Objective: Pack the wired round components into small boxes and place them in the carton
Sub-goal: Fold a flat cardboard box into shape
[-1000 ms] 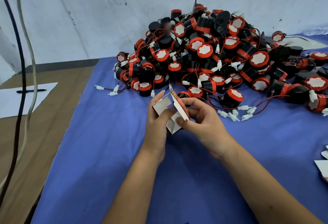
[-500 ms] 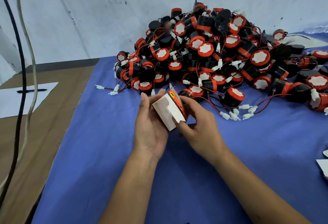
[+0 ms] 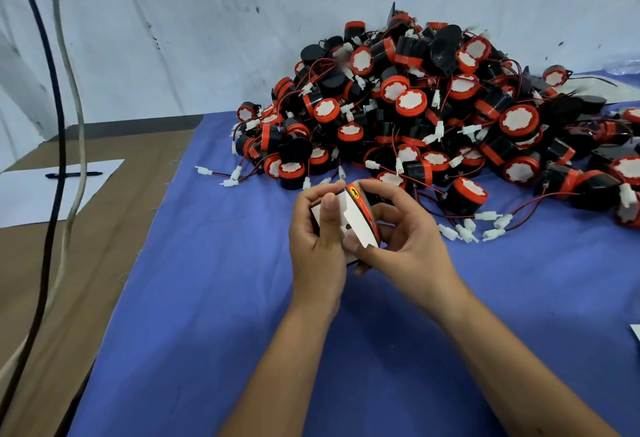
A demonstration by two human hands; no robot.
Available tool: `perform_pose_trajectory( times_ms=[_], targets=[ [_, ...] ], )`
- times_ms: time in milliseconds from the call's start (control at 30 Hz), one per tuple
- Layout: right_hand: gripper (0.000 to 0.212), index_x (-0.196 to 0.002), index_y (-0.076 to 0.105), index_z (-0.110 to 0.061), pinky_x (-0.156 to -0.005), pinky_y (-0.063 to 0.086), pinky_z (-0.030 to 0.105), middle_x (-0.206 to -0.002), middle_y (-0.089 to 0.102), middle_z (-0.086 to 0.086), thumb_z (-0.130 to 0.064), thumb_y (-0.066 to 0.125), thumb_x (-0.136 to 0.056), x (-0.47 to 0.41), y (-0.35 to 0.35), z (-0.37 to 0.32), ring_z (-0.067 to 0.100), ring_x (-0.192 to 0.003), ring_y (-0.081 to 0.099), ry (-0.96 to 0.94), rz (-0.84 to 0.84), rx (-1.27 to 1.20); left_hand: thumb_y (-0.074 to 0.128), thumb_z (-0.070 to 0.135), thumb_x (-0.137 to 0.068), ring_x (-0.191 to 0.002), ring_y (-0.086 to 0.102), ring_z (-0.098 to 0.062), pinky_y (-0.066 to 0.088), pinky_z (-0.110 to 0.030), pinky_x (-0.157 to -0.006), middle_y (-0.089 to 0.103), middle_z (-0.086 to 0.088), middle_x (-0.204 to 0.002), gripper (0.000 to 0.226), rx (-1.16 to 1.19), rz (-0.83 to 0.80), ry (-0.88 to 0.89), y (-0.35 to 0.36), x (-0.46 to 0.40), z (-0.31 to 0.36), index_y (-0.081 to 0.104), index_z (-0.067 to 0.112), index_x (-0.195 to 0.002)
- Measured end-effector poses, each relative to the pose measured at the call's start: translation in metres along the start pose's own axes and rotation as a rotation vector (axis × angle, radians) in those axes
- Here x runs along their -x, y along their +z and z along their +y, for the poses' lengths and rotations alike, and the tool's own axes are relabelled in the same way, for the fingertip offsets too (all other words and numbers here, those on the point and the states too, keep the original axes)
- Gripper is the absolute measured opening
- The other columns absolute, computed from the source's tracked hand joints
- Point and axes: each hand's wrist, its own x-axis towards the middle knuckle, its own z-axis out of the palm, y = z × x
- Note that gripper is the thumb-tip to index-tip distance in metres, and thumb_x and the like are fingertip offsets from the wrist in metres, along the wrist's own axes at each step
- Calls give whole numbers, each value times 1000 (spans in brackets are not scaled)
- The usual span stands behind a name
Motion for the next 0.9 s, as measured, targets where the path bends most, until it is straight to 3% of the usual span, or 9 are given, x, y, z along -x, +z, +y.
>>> perform_pose_trajectory(
  times_ms=[100,200,333,433,567,633,700,800,900],
  targets=[
    [74,-146,47,-27,-77,62,48,-121,64,10,-4,80,-84,2,3,1,28,-112,67,25,-99,-43,58,48,-100,-91,74,-18,59,-34,-63,74,-1,-105,21,-16,104,20,0,-2,-1,66,30,-105],
    [81,-155,36,-25,-94,58,45,-135,59,11,-28,76,-85,4,12,0,27,-128,60,110,-171,-184,57,45,-100,-94,73,-17,59,-36,-73,75,2,-108,24,-133,213,110,-6,-6,1,65,23,-106],
    [54,-140,52,-15,-77,60,39,-122,70,12,-33,67,-91,2,17,-5,29,-109,71,220,-29,-285,54,35,-106,-99,70,-16,60,-38,-78,72,8,-108,18,-322,103,281,-5,-1,5,65,23,-111],
    [44,-124,60,-10,-65,58,34,-106,74,13,-28,74,-86,1,11,-4,28,-90,73,225,49,-220,48,19,-110,-110,69,-20,60,-43,-88,71,5,-120,21,-279,-46,235,2,2,7,66,19,-120],
    [48,-125,62,-8,-47,48,30,-98,73,11,-32,76,-87,-4,-1,-6,24,-79,68,261,198,-284,40,-4,-92,-134,53,2,49,-18,-101,57,12,-148,61,-146,-355,94,-11,-1,15,54,20,-146],
    [42,-126,63,-11,-48,49,30,-99,72,10,-31,75,-90,-5,-7,-4,23,-80,69,280,185,-254,46,-5,-77,-148,35,4,40,-25,-115,42,19,-160,85,-366,-492,94,-22,-5,14,42,30,-154],
    [40,-125,63,-12,-51,51,30,-100,72,10,-28,76,-91,-5,-10,-3,26,-83,71,282,147,-243,60,-6,-73,-154,26,-5,34,-39,-123,33,18,-165,100,-591,-528,148,-26,-7,10,30,38,-158],
    [32,-121,63,-12,-52,54,31,-98,74,9,-23,70,-92,-4,-9,-2,25,-80,72,260,82,-200,78,6,-70,-143,47,-13,51,-44,-108,47,13,-155,103,-623,-451,164,-22,-5,4,32,38,-157],
    [16,-116,64,-14,-53,55,31,-94,74,7,-13,64,-100,-4,-7,-1,22,-78,71,229,85,-155,81,11,-65,-131,58,-11,58,-40,-96,60,14,-140,98,-619,-390,204,-20,-5,1,41,34,-151]
  ],
)
